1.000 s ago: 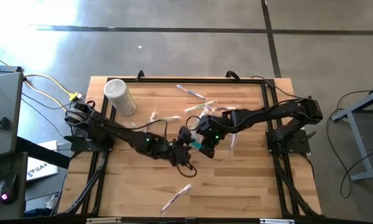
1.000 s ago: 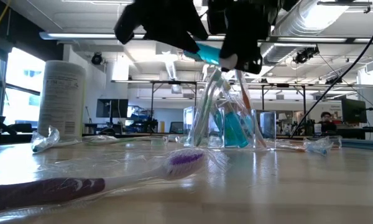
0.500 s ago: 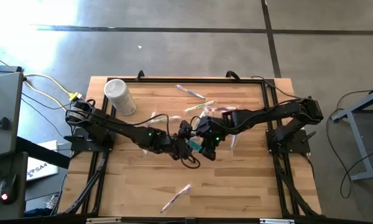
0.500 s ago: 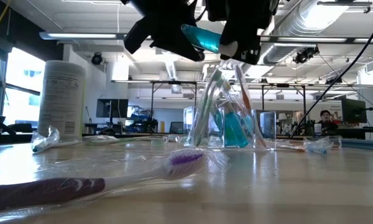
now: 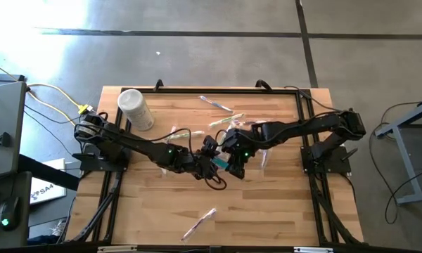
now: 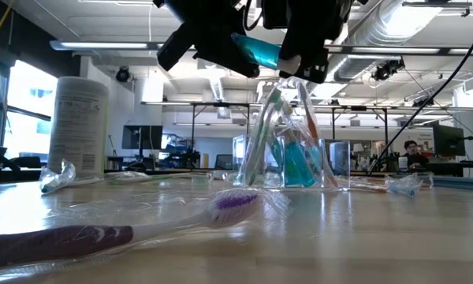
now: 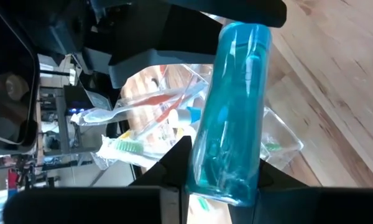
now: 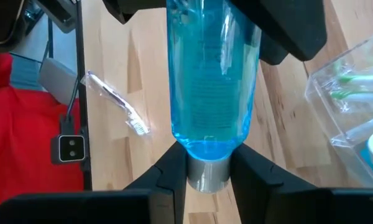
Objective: Pick & Place toothbrushing station
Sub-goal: Put the blue mouthwash into the transparent organizer
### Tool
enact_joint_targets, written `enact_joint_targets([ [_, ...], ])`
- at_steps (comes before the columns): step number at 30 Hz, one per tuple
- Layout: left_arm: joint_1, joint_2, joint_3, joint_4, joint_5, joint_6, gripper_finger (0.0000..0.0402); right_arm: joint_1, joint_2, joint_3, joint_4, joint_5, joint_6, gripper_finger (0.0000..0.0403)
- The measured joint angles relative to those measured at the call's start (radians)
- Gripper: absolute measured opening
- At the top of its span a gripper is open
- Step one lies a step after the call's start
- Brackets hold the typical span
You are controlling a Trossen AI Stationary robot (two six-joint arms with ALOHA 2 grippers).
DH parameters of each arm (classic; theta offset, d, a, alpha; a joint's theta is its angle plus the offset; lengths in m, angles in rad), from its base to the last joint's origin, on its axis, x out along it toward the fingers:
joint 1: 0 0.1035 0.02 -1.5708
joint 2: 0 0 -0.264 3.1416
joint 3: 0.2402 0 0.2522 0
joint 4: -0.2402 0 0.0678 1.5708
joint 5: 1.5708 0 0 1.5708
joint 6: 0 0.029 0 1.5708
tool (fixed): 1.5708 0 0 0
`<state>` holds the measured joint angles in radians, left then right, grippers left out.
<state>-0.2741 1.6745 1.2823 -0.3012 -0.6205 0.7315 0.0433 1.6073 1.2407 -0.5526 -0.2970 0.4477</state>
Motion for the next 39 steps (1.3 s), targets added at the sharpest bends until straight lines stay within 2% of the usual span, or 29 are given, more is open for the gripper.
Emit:
enact_joint_targets([
  [6,0.000,0.000,0.000,0.000,-0.015,0.000,0.0063,-0.006,0.000,0.000,0.003,0.008,-0.008,0.0090],
  [11,0.000,0.000,0.000,0.006,-0.019,-0.003,0.0063,-0.006,0.000,0.000,0.004,0.059,-0.007,0.0167],
  [15,0.000,0.000,0.000,0.007,-0.018,-0.010,0.0063,-0.007,0.000,0.000,0.003,0.061,-0.009,0.0202],
  [21,0.000,0.000,0.002,0.004,-0.018,-0.049,0.0062,-0.006,-0.026,0.000,-0.051,0.095,-0.037,0.0202],
  [27,-0.001,-0.022,0.000,-0.064,-0.001,-0.098,0.0061,0.006,-0.137,-0.002,-0.185,0.176,-0.031,0.0180],
  [31,0.016,-0.085,0.001,-0.105,0.101,-0.197,0.0061,0.045,-0.213,-0.002,-0.254,0.281,0.001,0.0165],
  [35,0.070,-0.169,0.001,-0.119,0.199,-0.368,0.0061,0.112,-0.292,-0.002,-0.318,0.398,0.046,0.0152],
  [39,0.151,-0.228,-0.033,-0.021,0.464,-0.516,0.0061,0.215,-0.338,-0.015,-0.330,0.559,0.071,0.0144],
])
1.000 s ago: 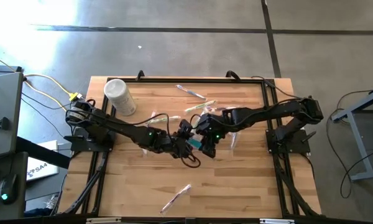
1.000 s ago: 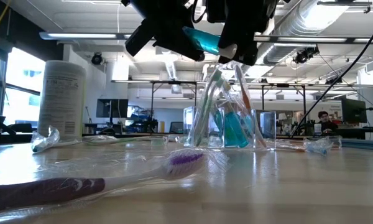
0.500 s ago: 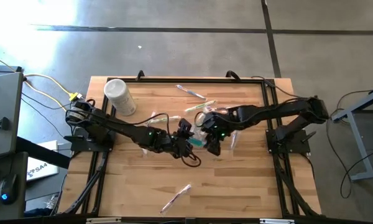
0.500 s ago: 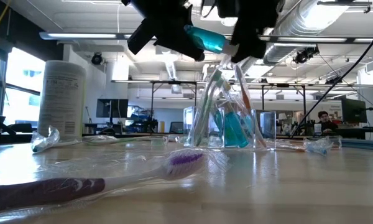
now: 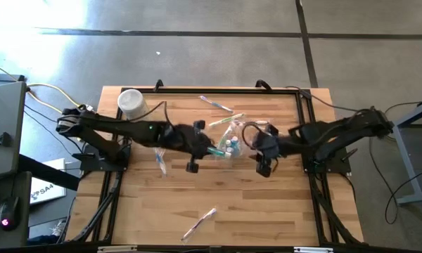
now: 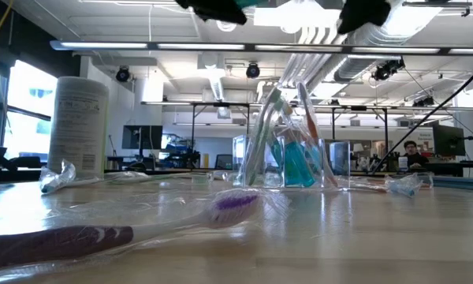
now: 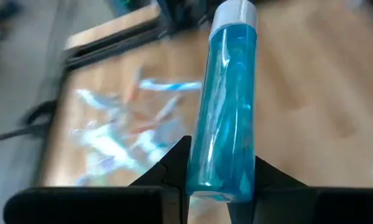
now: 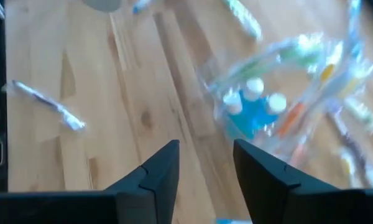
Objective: Pick & Place toothbrushing station
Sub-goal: Put the blue mouthwash into the transparent organizer
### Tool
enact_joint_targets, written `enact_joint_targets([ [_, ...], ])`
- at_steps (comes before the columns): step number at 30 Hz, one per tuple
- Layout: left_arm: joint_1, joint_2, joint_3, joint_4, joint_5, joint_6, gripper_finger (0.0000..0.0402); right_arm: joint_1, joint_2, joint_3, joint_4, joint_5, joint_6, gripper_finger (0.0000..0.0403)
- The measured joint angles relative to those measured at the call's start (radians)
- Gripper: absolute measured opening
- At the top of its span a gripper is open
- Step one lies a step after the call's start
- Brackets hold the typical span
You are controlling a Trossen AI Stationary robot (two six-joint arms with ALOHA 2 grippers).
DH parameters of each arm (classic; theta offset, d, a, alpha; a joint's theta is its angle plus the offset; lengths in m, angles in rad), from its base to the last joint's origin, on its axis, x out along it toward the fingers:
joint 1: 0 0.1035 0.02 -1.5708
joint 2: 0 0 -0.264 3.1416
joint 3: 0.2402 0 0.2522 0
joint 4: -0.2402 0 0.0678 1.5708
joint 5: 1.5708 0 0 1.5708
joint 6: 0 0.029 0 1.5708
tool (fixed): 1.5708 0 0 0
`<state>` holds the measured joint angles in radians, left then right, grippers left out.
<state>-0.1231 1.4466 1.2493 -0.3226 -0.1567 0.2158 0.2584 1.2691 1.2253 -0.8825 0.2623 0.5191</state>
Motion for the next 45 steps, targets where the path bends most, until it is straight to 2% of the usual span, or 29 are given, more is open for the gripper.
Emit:
enact_joint_targets([
  [2,0.034,0.002,-0.050,0.149,0.131,-0.026,0.0061,0.063,-0.005,0.001,0.005,0.112,0.000,0.0141],
  [4,0.056,0.006,-0.114,0.253,0.209,-0.043,0.0061,0.130,-0.004,-0.008,0.020,0.278,0.001,0.0139],
  [9,0.058,0.028,-0.264,0.616,0.211,-0.019,0.0061,0.234,0.033,-0.043,0.115,0.626,-0.080,0.0138],
  [12,0.058,0.028,-0.313,0.771,0.211,-0.021,0.0061,0.260,0.053,-0.044,0.183,0.749,-0.159,0.0138],
  [15,0.058,0.028,-0.321,0.793,0.210,-0.037,0.0061,0.271,0.075,-0.043,0.265,0.744,-0.274,0.0138],
  [20,0.058,0.028,-0.321,0.789,0.210,-0.037,0.0061,0.257,0.094,-0.043,0.333,0.608,-0.392,0.0138],
  [23,0.058,0.028,-0.321,0.783,0.211,-0.038,0.0061,0.251,0.096,-0.043,0.362,0.574,-0.388,0.0138],
  [31,0.051,0.028,-0.321,0.746,0.218,-0.072,0.0061,0.249,0.093,-0.043,0.451,0.560,-0.465,0.0138],
  [35,0.029,0.028,-0.321,0.731,0.218,-0.066,0.0061,0.237,0.096,-0.043,0.453,0.488,-0.464,0.0138],
  [37,0.023,0.028,-0.321,0.731,0.214,-0.066,0.0061,0.226,0.096,-0.043,0.468,0.485,-0.464,0.0140],
  [41,0.016,0.028,-0.321,0.731,0.202,-0.064,0.0061,0.218,0.096,-0.043,0.472,0.488,-0.447,0.0168],
  [45,0.016,0.028,-0.321,0.722,0.196,-0.064,0.0061,0.218,0.096,-0.043,0.471,0.451,-0.440,0.0217],
])
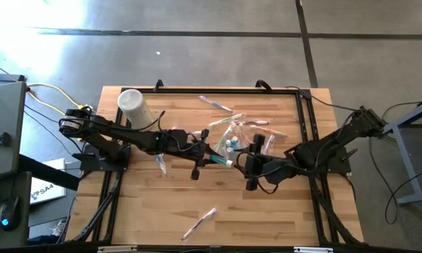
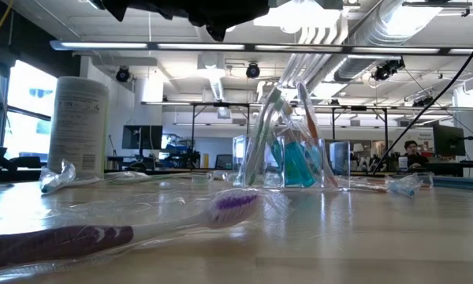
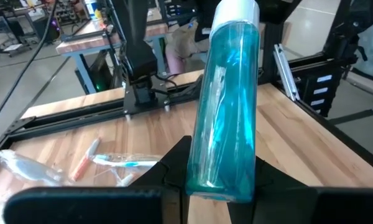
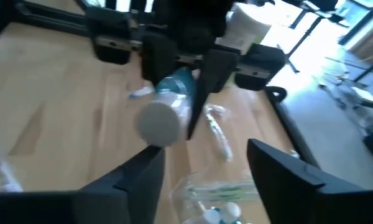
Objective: Pick & Place toothbrushing station
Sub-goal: Put the blue mouthwash into the transparent organizer
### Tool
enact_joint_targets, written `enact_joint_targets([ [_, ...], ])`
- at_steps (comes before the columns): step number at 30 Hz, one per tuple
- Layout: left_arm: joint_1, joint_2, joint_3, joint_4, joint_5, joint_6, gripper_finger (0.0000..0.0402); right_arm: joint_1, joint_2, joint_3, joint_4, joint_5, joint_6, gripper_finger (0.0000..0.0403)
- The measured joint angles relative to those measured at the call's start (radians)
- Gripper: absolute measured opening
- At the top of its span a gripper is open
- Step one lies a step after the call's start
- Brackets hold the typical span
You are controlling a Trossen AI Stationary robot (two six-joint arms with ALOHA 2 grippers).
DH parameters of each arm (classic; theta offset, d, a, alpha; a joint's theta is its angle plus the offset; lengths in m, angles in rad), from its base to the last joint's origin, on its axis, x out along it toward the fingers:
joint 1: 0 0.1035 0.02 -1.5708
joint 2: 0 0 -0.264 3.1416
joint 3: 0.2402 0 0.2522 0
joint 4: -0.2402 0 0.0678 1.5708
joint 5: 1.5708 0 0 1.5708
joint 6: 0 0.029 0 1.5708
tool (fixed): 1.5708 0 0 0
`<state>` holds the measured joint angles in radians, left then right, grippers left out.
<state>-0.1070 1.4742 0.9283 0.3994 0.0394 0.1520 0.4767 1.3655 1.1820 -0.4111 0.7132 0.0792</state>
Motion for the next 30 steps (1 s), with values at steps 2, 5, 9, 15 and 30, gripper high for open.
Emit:
enact_joint_targets([
  [2,0.001,0.000,0.000,-0.010,-0.006,0.000,0.0061,0.001,0.000,0.000,0.001,-0.027,0.003,0.0242],
  [5,0.002,0.000,0.000,-0.021,-0.012,0.000,0.0061,0.001,0.000,0.000,0.001,-0.102,0.005,0.0270],
  [9,0.001,0.000,0.000,-0.028,-0.011,0.000,0.0061,0.001,0.000,0.000,0.036,-0.139,0.002,0.0284],
  [15,0.000,0.000,0.000,-0.027,-0.008,-0.003,0.0061,-0.022,0.000,0.001,0.081,-0.156,-0.029,0.0275],
  [30,0.000,0.001,0.000,-0.028,-0.001,0.000,0.0060,-0.066,0.104,0.002,0.199,-0.181,-0.182,0.0231],
])
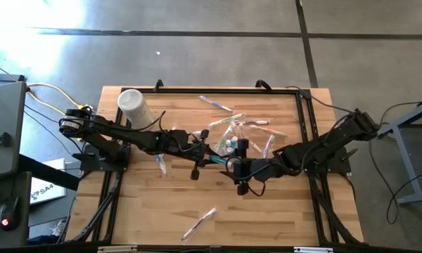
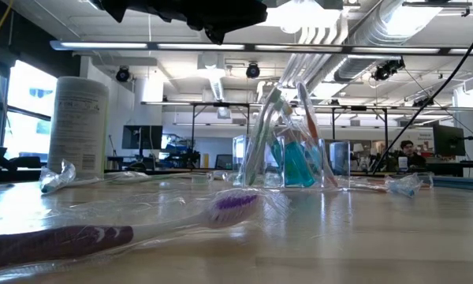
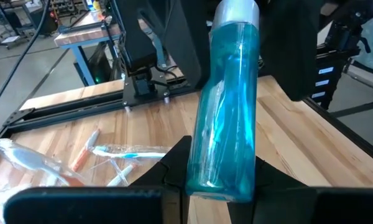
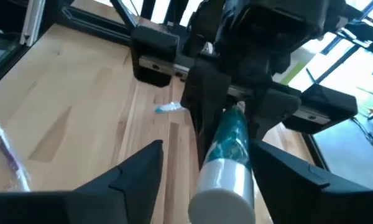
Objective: Pick & Place toothbrushing station
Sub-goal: Put the blue mouthwash into the transparent organizer
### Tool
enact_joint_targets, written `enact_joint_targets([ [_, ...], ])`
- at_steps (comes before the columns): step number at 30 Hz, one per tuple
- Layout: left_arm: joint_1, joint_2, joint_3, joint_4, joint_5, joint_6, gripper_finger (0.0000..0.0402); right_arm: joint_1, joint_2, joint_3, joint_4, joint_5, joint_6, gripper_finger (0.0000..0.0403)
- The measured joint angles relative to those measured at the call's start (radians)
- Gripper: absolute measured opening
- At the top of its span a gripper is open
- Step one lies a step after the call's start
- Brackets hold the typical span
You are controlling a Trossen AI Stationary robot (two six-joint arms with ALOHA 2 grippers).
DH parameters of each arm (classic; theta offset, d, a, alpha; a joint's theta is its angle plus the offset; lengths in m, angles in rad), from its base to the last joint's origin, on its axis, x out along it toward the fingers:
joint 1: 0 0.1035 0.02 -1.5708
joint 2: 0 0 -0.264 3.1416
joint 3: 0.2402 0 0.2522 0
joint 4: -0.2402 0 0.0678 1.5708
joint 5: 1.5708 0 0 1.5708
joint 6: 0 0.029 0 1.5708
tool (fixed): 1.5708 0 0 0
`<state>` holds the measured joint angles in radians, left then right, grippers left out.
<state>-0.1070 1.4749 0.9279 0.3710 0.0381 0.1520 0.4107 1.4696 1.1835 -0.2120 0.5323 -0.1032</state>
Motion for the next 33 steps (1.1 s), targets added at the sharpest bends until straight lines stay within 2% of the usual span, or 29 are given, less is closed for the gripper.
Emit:
enact_joint_targets([
  [5,0.000,0.000,0.000,-0.005,-0.003,0.000,0.0060,0.010,-0.003,0.000,0.010,0.021,0.001,0.0204],
  [18,0.000,0.002,-0.001,-0.010,-0.010,-0.007,0.0060,0.013,-0.004,0.000,-0.029,0.052,0.054,0.0088],
  [25,0.001,0.002,-0.001,-0.014,-0.009,-0.016,0.0063,0.014,-0.004,0.000,-0.034,0.068,0.058,0.0085],
  [28,0.000,0.002,-0.001,-0.028,0.001,-0.127,0.0116,0.015,-0.004,0.000,-0.058,0.055,0.075,0.0085],
  [33,0.001,0.000,0.000,-0.038,-0.025,-0.146,0.0236,0.016,-0.031,-0.002,-0.159,0.028,0.194,0.0085],
])
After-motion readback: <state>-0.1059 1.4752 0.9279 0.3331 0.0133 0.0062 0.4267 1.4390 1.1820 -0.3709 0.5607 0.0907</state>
